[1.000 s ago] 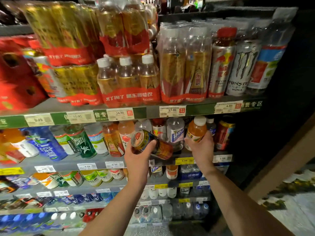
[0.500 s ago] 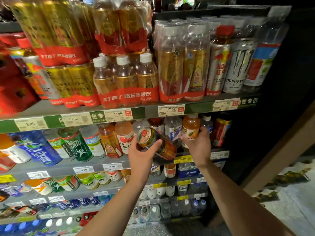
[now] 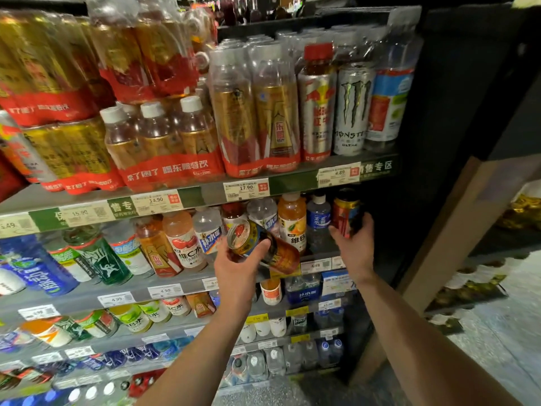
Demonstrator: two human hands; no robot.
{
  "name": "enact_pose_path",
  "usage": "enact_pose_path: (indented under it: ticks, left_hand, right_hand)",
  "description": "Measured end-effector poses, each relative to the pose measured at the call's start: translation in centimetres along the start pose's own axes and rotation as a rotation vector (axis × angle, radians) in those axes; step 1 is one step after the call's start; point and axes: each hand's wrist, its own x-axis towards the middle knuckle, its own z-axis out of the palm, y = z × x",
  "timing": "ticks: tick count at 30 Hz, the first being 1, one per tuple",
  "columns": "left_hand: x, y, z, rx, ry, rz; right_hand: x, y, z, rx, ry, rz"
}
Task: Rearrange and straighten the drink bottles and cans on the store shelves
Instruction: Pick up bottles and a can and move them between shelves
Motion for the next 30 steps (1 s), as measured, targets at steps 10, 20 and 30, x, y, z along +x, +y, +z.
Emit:
enact_pose_path:
  ticks: [10, 20, 30]
  left_hand:
    - [-1.2, 0.3, 1.1, -0.053, 0.07, -0.011]
    - [-1.7, 1.4, -2.0, -0.149, 0.207, 0.011]
    - [-0.3, 6.6, -11.5, -0.377, 0.432, 0.077]
  right_hand:
    - [3.3, 0.2, 0.3, -0.093, -0.096, -0.019]
    - [-4.0, -4.7, -2.0, 0.085, -0.09, -0.203]
    - [-13.1, -13.4, 1.1, 0.145, -0.38, -0.196]
